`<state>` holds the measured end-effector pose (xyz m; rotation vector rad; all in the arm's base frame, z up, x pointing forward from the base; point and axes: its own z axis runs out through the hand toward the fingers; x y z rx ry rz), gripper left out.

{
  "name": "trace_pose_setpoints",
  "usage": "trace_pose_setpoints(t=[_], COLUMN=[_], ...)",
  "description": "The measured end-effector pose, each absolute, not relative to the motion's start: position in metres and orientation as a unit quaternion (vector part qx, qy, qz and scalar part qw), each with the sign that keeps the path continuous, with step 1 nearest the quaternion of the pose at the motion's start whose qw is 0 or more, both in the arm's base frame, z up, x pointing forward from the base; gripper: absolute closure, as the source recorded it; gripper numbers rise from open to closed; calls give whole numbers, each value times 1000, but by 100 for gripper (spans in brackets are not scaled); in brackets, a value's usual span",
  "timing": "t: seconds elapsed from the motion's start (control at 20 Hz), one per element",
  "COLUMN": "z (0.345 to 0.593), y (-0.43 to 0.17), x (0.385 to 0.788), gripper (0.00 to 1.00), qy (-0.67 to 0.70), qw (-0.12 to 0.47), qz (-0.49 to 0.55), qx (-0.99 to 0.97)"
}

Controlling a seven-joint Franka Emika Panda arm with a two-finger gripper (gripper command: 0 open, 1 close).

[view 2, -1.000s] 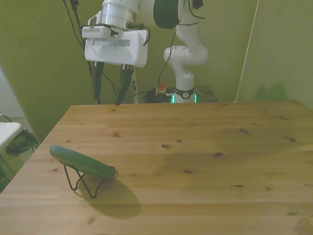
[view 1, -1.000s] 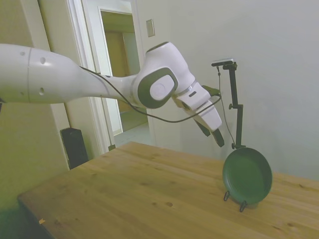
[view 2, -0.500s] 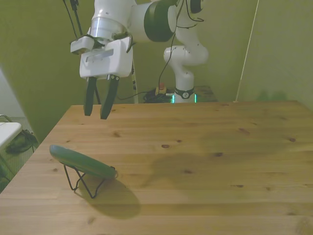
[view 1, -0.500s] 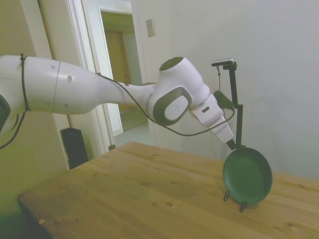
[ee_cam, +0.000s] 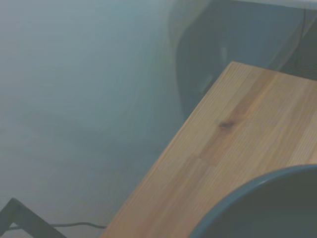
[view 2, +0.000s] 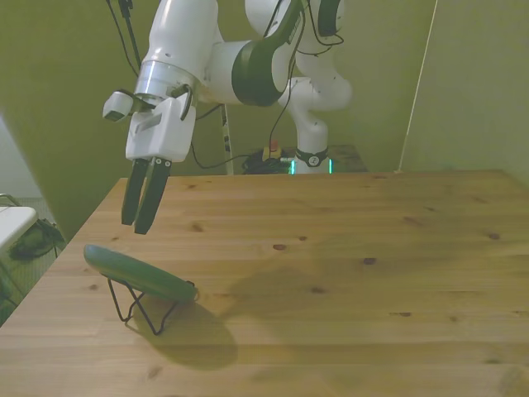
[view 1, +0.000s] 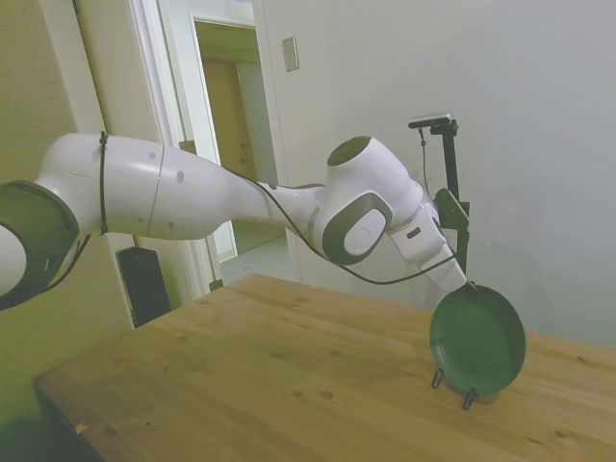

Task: Unload the plate

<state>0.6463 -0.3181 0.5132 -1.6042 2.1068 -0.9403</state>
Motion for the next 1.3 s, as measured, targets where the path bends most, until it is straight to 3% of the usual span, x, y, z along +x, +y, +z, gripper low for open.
trace_pose_setpoints(t=[0.4, 0.45, 1.3], z=[489, 487, 472], y=[-320, -318, -332], x=[672, 674, 679], gripper=[0, 100, 100], qy=[746, 746, 751], qw=[175, 175, 167], qz=[-347, -347, -354], qx=[-541, -541, -532])
